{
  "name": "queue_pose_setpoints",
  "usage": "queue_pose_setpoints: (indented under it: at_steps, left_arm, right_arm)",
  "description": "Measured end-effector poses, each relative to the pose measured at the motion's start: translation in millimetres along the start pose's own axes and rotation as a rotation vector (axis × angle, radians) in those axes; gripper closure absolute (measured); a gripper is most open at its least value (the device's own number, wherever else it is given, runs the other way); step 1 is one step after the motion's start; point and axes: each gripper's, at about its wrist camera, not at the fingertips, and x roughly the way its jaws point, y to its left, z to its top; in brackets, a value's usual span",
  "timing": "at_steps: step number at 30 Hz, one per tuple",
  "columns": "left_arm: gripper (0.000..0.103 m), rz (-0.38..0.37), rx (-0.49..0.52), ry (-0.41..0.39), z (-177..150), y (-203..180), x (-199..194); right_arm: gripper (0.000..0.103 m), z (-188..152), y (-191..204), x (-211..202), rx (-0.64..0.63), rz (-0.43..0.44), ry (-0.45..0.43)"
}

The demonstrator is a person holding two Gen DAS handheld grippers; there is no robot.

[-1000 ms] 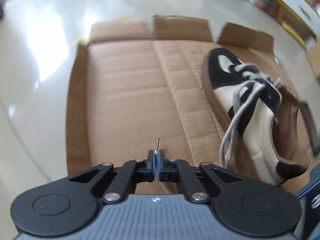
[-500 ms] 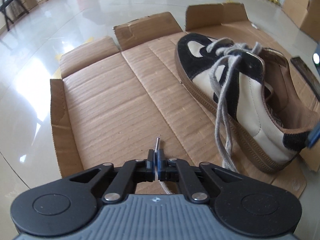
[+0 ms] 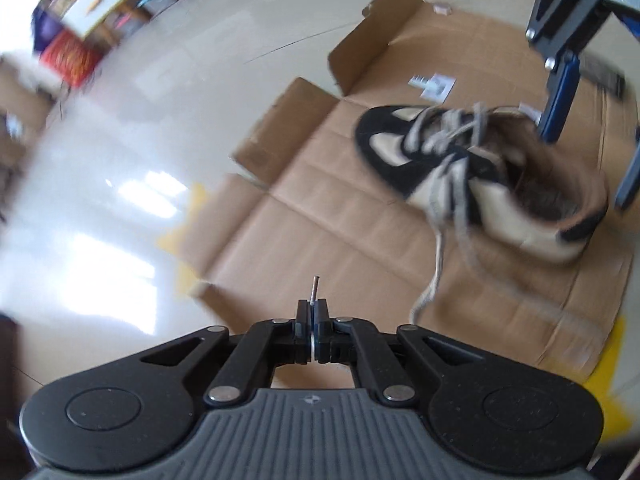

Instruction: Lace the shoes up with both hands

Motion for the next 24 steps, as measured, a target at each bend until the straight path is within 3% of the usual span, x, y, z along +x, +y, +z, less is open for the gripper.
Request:
queue_pose_setpoints:
  at_steps: [5, 10, 19, 22, 24]
  left_arm:
    - [0.103, 0.048, 0.203, 0.061, 14.6, 26.0, -26.7]
    - [0.103, 0.042, 0.359, 0.109, 30.2, 31.6, -48.1]
    - [0.103, 0.047, 0.454, 0.148, 45.9, 29.8, -71.4]
    - [0.103, 0.050, 0.472, 0.160, 49.0, 29.8, -78.6]
    - [0.103, 0.052, 0.482, 0.165, 51.0, 30.0, -83.3]
  right_arm:
    - [0.037, 2.3, -0.8, -6.8, -0.003, 0.006, -0.037]
    - [0.035, 6.6, -0.3, -15.2, -0.003, 0.007, -0.091]
    - [0.031, 11.9, 4.3, -22.4, -0.014, 0.017, -0.155]
    - [0.023, 13.0, 4.6, -24.5, -0.010, 0.015, -0.173]
    - [0.000, 14.3, 4.6, -25.2, -0.003, 0.010, -0.196]
